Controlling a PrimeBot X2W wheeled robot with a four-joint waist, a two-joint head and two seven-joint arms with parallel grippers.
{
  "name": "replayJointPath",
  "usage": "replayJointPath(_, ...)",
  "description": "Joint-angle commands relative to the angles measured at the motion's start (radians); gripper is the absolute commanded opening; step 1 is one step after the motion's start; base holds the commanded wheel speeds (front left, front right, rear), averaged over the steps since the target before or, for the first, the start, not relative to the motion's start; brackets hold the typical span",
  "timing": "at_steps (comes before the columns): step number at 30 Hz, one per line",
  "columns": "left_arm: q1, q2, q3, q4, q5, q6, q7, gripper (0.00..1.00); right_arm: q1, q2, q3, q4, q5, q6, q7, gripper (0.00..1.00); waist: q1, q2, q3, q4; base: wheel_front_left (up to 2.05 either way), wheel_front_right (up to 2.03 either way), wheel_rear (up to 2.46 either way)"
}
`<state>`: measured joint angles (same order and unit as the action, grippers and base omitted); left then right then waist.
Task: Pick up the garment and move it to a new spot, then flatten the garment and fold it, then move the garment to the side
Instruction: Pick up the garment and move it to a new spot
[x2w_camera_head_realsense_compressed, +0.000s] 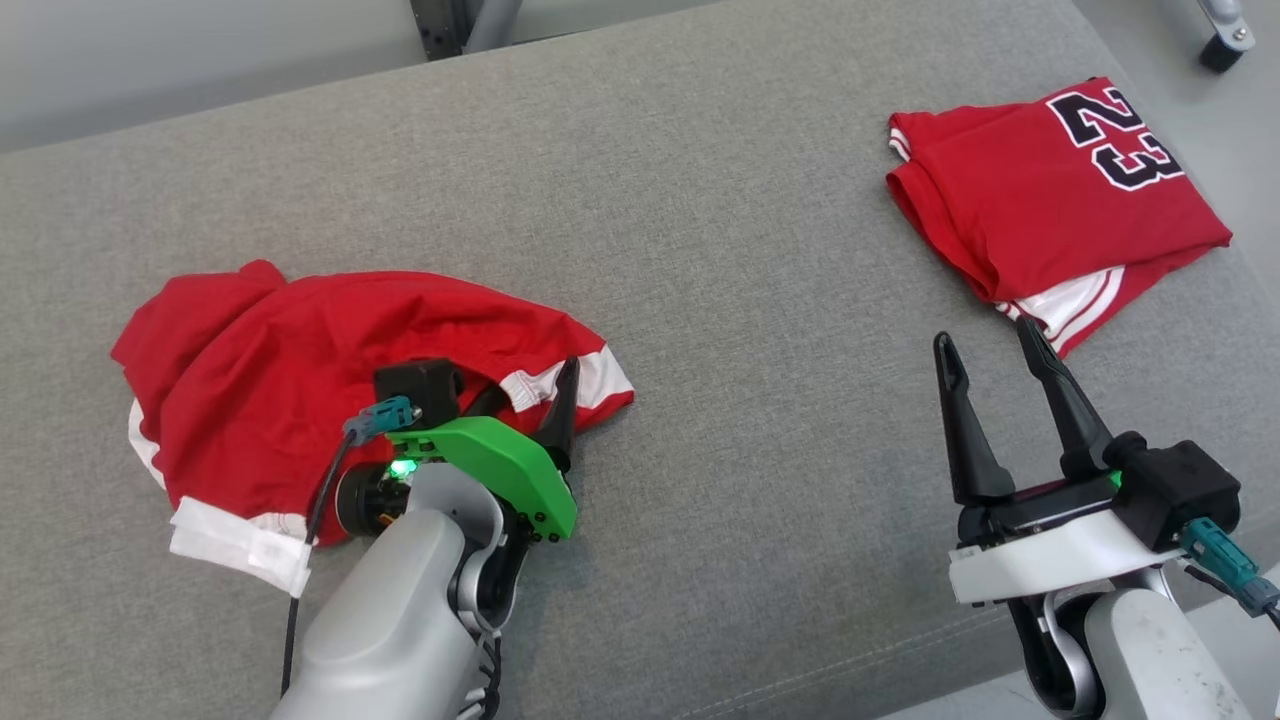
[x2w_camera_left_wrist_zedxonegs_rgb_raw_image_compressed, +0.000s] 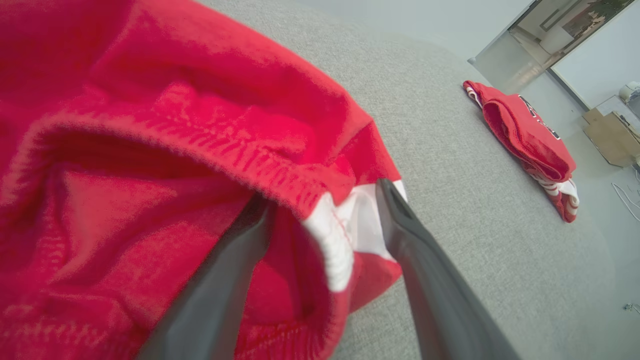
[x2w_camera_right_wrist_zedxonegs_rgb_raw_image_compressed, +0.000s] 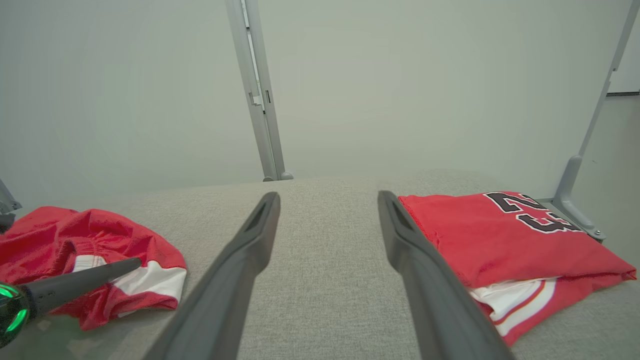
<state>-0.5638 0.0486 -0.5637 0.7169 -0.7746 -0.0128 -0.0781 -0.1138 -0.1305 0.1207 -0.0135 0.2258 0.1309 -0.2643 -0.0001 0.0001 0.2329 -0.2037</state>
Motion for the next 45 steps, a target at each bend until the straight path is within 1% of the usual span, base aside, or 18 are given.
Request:
replayJointPath(1,0.0,0.004,-0.003,-0.006,-0.018,0.003,-0.027,1.0,0.004,-0.002,0.005,0.005,0.002,-0.001,0.0,1.0,0.0001,-0.0001,-0.038,0.04,0.0,0.0,0.0)
replayJointPath(5,0.042,0.005,0.004,-0.02,-0.027,-0.003,-0.112,1.0,0.016,-0.003,0.02,0.011,0.008,-0.001,0.0,1.0,0.0001,-0.0001,-0.081,0.08,0.0,0.0,0.0)
replayJointPath(8,0.075,0.031,0.02,-0.025,-0.016,0.012,-0.146,1.0,0.031,-0.006,0.032,0.018,0.011,-0.001,-0.001,1.0,0.0001,-0.0001,-0.114,0.112,0.0,0.0,0.0)
replayJointPath(11,0.124,0.045,0.052,-0.042,-0.028,0.019,-0.17,1.0,0.043,-0.006,0.044,0.026,0.016,-0.001,-0.001,1.0,0.0001,-0.0001,-0.146,0.14,0.0,0.0,0.0)
replayJointPath(15,0.195,0.069,0.103,-0.096,-0.003,0.033,-0.186,1.0,0.065,-0.003,0.054,0.037,0.018,-0.001,0.0,1.0,0.0001,-0.0001,-0.189,0.168,0.0,0.0,0.0)
replayJointPath(18,0.263,0.082,0.179,-0.198,0.043,0.048,-0.187,1.0,0.081,0.001,0.056,0.039,0.017,-0.001,0.0,1.0,0.0001,-0.0001,-0.211,0.181,0.0,0.0,0.0)
replayJointPath(23,0.403,0.071,0.301,-0.384,0.164,0.033,-0.186,1.0,0.106,0.007,0.053,0.032,0.012,-0.001,-0.001,1.0,0.0001,-0.0001,-0.232,0.189,0.0,0.0,0.0)
replayJointPath(27,0.504,0.06,0.374,-0.51,0.309,0.051,-0.186,1.0,0.129,0.015,0.045,0.026,0.01,-0.001,0.0,1.0,0.0001,-0.0001,-0.245,0.189,0.0,0.0,0.0)
replayJointPath(29,0.56,0.046,0.399,-0.561,0.374,0.048,-0.186,1.0,0.142,0.019,0.045,0.024,0.009,-0.001,0.0,1.0,0.0001,-0.0001,-0.253,0.185,0.0,0.0,0.0)
replayJointPath(30,0.612,0.035,0.418,-0.597,0.432,0.052,-0.186,1.0,0.157,0.021,0.05,0.024,0.008,-0.001,-0.001,1.0,0.0001,-0.0001,-0.261,0.18,0.0,0.0,0.0)
replayJointPath(31,0.633,0.032,0.428,-0.612,0.462,0.054,-0.186,1.0,0.164,0.022,0.053,0.024,0.009,-0.001,-0.001,1.0,0.0001,-0.0001,-0.265,0.178,0.0,0.0,0.0)
replayJointPath(32,0.633,0.032,0.428,-0.612,0.462,0.054,-0.186,1.0,0.164,0.022,0.053,0.024,0.009,-0.001,-0.001,1.0,0.0001,-0.0001,-0.265,0.178,0.0,0.0,0.0)
replayJointPath(37,0.727,0.011,0.461,-0.654,0.561,0.07,-0.186,1.0,0.2,0.022,0.056,0.021,-0.006,-0.001,0.0,1.0,0.0001,-0.0001,-0.282,0.179,0.0,0.0,0.0)
replayJointPath(45,0.793,0.002,0.478,-0.669,0.578,0.081,-0.186,1.0,0.228,0.027,0.048,0.034,-0.014,-0.001,-0.001,1.0,0.0001,-0.0001,-0.3,0.191,0.0,0.0,0.0)
